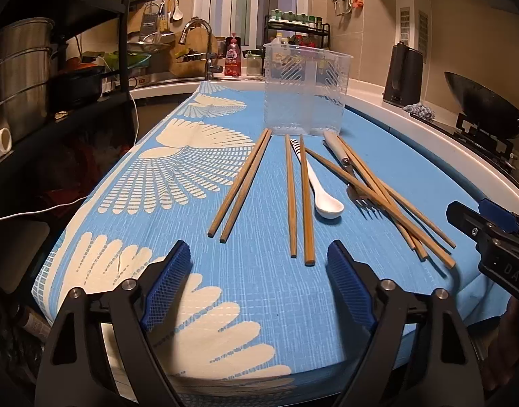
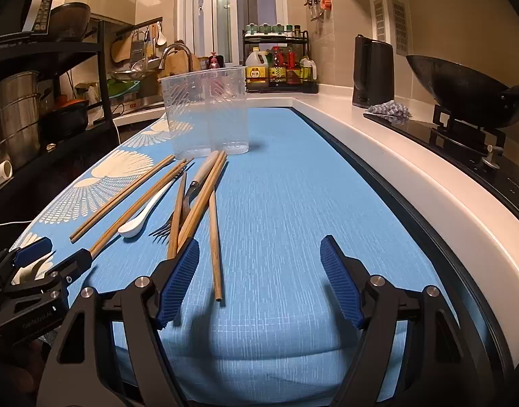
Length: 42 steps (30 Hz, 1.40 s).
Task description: Organize utensils
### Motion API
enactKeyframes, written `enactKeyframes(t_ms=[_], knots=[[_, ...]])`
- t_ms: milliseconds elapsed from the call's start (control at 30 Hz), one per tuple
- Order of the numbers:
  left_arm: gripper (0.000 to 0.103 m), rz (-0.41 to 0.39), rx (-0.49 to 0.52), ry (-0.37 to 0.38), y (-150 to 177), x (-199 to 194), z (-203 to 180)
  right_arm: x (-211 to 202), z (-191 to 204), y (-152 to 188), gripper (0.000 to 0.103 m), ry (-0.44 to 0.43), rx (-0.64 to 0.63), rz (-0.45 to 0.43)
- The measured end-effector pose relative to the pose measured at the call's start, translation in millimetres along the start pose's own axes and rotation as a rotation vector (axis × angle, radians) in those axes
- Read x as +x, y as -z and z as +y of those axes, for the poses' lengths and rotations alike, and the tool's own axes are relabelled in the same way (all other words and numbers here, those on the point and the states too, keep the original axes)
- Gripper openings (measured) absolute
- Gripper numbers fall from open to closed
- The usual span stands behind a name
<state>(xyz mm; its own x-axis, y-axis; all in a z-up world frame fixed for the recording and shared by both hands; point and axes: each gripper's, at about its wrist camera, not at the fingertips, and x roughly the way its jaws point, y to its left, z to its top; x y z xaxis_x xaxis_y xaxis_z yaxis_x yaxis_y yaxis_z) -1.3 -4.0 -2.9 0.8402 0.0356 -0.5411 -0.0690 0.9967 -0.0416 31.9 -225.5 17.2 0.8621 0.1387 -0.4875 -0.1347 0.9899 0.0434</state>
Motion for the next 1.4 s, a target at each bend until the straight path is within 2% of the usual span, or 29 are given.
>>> enactKeyframes(t_ms=[700,1400], knots=[[0.080,0.013,-0.014,0.011,2.6,1.7,3.8,-1.8,2.6,0.5,0.072,-0.002,-0.017,-0.002],[0.080,0.003,-0.007,0.024,1.6,-2.0,-0.9,2.2,1.9,-0.3,0.072,-0.001,-0.012,0.035]])
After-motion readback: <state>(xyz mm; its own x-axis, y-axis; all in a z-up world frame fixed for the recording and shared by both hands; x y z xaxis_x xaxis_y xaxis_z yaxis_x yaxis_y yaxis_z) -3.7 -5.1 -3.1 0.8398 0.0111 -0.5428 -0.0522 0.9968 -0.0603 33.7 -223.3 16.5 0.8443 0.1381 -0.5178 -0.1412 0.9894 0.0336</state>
